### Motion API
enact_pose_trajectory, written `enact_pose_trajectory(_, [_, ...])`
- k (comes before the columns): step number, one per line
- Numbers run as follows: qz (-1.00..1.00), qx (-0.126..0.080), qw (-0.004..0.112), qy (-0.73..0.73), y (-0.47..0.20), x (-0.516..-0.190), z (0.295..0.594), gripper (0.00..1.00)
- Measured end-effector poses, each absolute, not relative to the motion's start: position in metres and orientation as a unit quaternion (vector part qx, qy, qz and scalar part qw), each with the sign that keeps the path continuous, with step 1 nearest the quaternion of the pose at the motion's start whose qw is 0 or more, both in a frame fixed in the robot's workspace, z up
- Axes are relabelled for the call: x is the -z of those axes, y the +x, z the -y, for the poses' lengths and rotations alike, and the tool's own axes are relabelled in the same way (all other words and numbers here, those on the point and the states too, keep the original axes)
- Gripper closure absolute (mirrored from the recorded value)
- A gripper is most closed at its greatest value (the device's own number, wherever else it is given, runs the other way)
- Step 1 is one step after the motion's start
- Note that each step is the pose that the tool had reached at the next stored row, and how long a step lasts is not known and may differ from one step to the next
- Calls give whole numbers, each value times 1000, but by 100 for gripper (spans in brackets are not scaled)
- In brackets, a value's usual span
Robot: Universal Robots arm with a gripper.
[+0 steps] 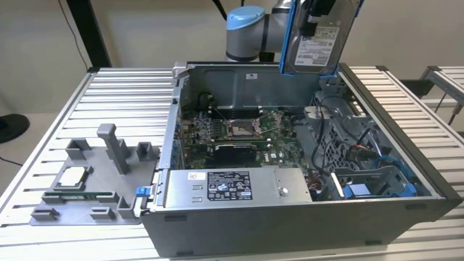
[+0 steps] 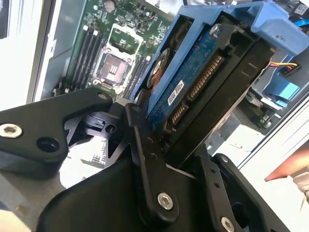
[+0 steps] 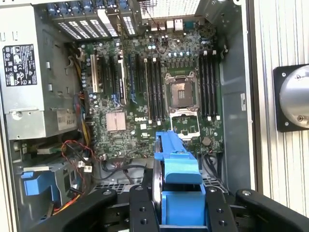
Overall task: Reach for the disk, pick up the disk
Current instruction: 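Pick up the disk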
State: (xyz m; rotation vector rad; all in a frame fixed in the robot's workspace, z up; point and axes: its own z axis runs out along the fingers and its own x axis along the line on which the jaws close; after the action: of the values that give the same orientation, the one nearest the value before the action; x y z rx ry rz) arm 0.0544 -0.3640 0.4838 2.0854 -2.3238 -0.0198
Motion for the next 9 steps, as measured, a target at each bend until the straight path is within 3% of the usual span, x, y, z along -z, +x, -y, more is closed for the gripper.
enact_pose_trajectory(9, [744, 6, 10, 668, 55, -484, 369, 100])
